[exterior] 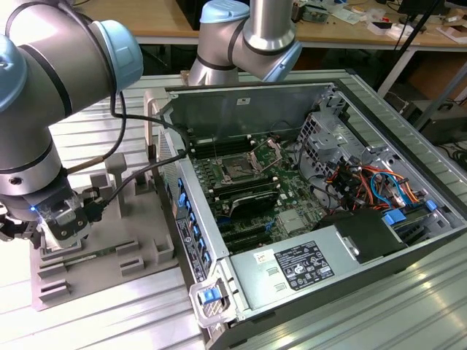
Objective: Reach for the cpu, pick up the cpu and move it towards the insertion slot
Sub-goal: 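Reach for the cpu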
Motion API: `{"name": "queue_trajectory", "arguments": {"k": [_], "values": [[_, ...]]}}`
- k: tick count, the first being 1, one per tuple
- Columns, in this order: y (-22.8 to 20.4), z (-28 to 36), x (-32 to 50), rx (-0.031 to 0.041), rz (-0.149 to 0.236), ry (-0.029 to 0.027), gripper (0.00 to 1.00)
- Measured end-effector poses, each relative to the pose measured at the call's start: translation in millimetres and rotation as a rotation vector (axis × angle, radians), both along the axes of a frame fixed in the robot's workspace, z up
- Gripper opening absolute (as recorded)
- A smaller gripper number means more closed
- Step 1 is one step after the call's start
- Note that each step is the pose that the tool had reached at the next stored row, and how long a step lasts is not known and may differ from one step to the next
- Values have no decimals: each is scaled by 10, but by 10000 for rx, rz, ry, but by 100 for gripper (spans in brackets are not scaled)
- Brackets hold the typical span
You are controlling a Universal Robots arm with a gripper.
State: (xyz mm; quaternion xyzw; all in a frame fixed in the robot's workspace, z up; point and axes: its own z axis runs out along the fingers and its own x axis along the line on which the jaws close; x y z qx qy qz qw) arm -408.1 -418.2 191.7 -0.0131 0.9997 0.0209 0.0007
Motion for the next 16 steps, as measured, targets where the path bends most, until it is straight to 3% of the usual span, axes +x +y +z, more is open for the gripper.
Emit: {"name": "queue_trajectory", "arguments": {"k": [5, 16], "values": [[0, -38, 0, -1, 0, 1, 74], [0, -43, -1, 0, -1, 2, 74]]}}
